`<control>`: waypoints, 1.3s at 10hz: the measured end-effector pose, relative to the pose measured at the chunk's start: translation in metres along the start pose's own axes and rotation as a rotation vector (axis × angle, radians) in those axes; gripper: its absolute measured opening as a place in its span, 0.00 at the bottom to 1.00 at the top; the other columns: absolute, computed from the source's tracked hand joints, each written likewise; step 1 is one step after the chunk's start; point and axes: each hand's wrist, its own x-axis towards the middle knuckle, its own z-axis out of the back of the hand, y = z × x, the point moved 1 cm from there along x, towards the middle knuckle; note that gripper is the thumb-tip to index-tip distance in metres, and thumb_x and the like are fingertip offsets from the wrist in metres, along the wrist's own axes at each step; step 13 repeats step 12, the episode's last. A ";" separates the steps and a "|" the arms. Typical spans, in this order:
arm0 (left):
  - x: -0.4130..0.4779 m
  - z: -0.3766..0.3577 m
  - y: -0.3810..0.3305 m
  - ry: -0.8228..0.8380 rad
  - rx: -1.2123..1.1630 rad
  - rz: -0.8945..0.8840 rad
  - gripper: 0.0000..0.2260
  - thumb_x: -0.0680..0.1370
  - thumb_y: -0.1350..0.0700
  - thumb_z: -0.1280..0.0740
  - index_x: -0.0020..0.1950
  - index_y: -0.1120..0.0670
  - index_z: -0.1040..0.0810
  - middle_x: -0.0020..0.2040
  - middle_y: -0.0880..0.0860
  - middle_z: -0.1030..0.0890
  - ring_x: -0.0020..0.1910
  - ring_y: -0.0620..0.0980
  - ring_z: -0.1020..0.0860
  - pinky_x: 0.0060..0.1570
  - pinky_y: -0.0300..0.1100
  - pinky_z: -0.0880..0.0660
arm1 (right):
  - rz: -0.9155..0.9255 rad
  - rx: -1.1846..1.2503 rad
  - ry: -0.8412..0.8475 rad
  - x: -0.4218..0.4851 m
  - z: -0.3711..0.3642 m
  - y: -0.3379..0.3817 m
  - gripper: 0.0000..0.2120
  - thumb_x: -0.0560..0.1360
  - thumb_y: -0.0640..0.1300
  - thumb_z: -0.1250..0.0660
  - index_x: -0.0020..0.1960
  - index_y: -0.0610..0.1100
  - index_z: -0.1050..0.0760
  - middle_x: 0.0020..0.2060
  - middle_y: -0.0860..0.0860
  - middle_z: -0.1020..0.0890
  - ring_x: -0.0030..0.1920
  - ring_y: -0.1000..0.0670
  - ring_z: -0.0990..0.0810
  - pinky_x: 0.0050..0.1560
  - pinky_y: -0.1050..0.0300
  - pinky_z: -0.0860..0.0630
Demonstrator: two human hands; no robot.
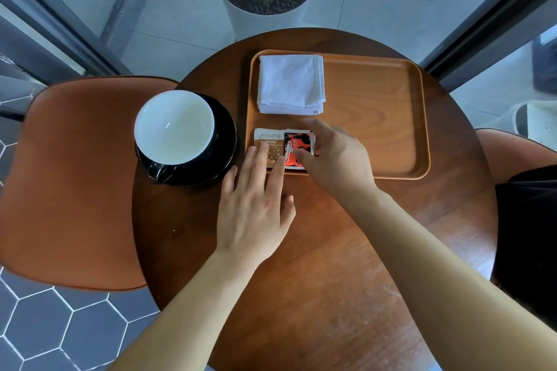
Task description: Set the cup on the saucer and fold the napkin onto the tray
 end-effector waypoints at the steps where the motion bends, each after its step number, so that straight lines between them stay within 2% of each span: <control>1: 0.000 0.000 0.000 0.004 0.001 0.000 0.27 0.81 0.44 0.43 0.77 0.54 0.37 0.80 0.61 0.40 0.79 0.58 0.41 0.72 0.59 0.36 | -0.022 0.010 -0.005 0.002 -0.001 -0.001 0.21 0.74 0.54 0.28 0.65 0.51 0.24 0.50 0.48 0.19 0.49 0.44 0.20 0.46 0.52 0.25; 4: 0.000 0.002 -0.001 0.010 -0.009 0.012 0.27 0.81 0.44 0.43 0.77 0.54 0.37 0.80 0.60 0.40 0.79 0.58 0.41 0.73 0.59 0.37 | -0.033 0.002 -0.002 0.007 -0.002 -0.003 0.17 0.75 0.53 0.29 0.62 0.50 0.23 0.46 0.49 0.20 0.47 0.44 0.21 0.42 0.55 0.32; 6: 0.000 0.001 -0.001 0.000 -0.026 0.017 0.28 0.81 0.44 0.43 0.78 0.54 0.39 0.80 0.60 0.40 0.79 0.58 0.42 0.73 0.58 0.37 | -0.031 0.001 0.034 0.011 -0.001 -0.004 0.19 0.75 0.54 0.29 0.65 0.52 0.24 0.49 0.49 0.19 0.49 0.44 0.20 0.44 0.54 0.30; 7: -0.001 0.002 0.000 -0.002 -0.025 0.018 0.28 0.81 0.44 0.43 0.79 0.54 0.39 0.80 0.60 0.40 0.79 0.58 0.41 0.73 0.58 0.36 | -0.029 0.002 0.032 0.010 -0.001 -0.004 0.20 0.75 0.55 0.29 0.64 0.50 0.25 0.48 0.49 0.20 0.48 0.44 0.21 0.44 0.54 0.29; 10: -0.002 0.001 -0.001 0.007 -0.024 0.009 0.27 0.81 0.44 0.43 0.78 0.54 0.38 0.80 0.60 0.41 0.80 0.58 0.43 0.74 0.58 0.37 | -0.027 0.026 0.014 0.006 0.001 -0.006 0.21 0.76 0.54 0.30 0.66 0.49 0.26 0.48 0.49 0.19 0.50 0.45 0.20 0.44 0.56 0.31; 11: -0.004 0.003 -0.001 0.016 -0.043 0.005 0.27 0.81 0.45 0.42 0.78 0.55 0.38 0.80 0.61 0.42 0.80 0.59 0.44 0.73 0.58 0.35 | -0.035 0.052 0.015 0.002 0.004 -0.007 0.19 0.75 0.54 0.30 0.64 0.50 0.25 0.47 0.49 0.18 0.49 0.45 0.20 0.46 0.52 0.25; 13: -0.009 0.010 -0.003 0.007 -0.060 -0.002 0.27 0.81 0.46 0.41 0.78 0.55 0.38 0.80 0.61 0.42 0.80 0.59 0.43 0.71 0.58 0.32 | -0.055 0.079 0.001 -0.005 0.009 -0.009 0.17 0.75 0.52 0.29 0.62 0.49 0.23 0.46 0.50 0.18 0.48 0.46 0.20 0.46 0.53 0.24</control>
